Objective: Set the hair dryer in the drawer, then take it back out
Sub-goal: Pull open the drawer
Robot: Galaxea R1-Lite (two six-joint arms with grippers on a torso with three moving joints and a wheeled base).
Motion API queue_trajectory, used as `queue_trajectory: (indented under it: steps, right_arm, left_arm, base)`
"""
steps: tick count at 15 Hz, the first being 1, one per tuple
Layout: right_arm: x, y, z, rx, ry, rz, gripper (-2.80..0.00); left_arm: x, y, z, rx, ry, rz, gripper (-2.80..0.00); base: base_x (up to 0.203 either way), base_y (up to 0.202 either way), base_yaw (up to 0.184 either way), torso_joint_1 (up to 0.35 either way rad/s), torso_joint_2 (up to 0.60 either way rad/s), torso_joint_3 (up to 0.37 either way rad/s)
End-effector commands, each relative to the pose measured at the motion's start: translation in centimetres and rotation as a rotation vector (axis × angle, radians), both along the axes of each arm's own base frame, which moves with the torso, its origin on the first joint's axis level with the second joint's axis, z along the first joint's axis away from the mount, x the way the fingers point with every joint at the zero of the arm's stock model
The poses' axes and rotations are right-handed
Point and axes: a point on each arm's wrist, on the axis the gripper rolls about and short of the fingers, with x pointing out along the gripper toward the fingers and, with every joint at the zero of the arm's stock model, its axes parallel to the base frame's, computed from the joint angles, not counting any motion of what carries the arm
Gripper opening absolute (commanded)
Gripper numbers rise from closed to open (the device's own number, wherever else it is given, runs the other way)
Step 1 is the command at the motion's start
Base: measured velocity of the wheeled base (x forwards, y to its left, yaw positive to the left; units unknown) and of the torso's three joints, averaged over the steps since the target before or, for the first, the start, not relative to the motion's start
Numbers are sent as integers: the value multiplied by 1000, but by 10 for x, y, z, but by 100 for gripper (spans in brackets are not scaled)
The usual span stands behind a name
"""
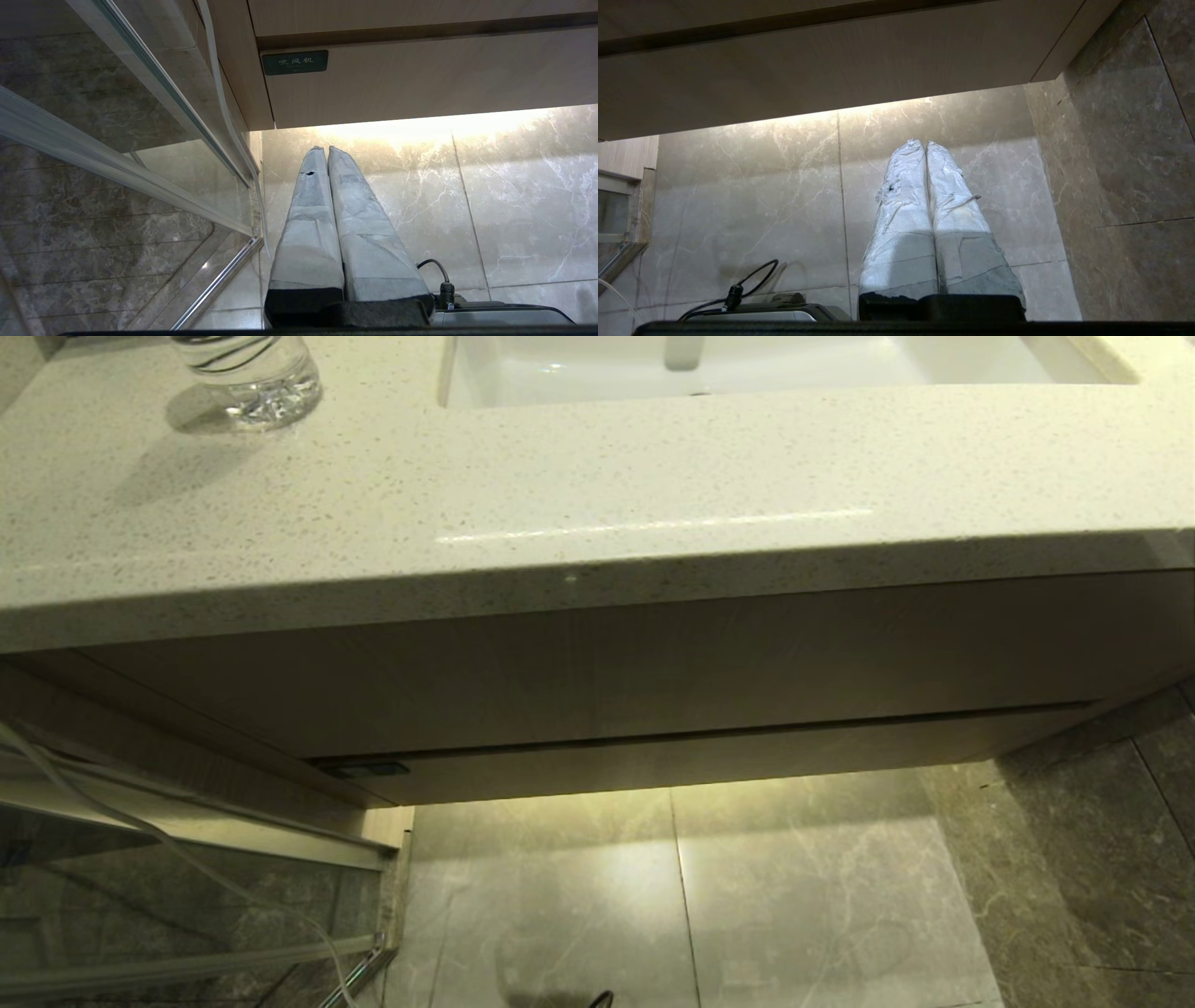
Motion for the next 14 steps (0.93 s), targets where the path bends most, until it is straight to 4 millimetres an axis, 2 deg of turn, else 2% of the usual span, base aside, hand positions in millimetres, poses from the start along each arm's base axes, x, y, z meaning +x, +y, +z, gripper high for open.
queue_trajectory:
  steps: [1,10,12,14]
  right_arm:
    - [0,0,0,0,1,0,-280]
    - [-1,0,2,-10,-3,-1,-280]
    - [-10,1,25,-15,-28,36,-280]
    - [-30,3,59,-24,-17,140,-280]
  left_arm:
    - [0,0,0,0,0,1,-280]
    - [0,0,0,0,0,0,-280]
    - [0,0,0,0,0,-1,-280]
    - [0,0,0,0,0,0,-280]
  base:
    - [0,0,0,0,0,0]
    - [0,0,0,0,0,0]
    - [0,0,0,0,0,0]
    - [0,0,0,0,0,0]
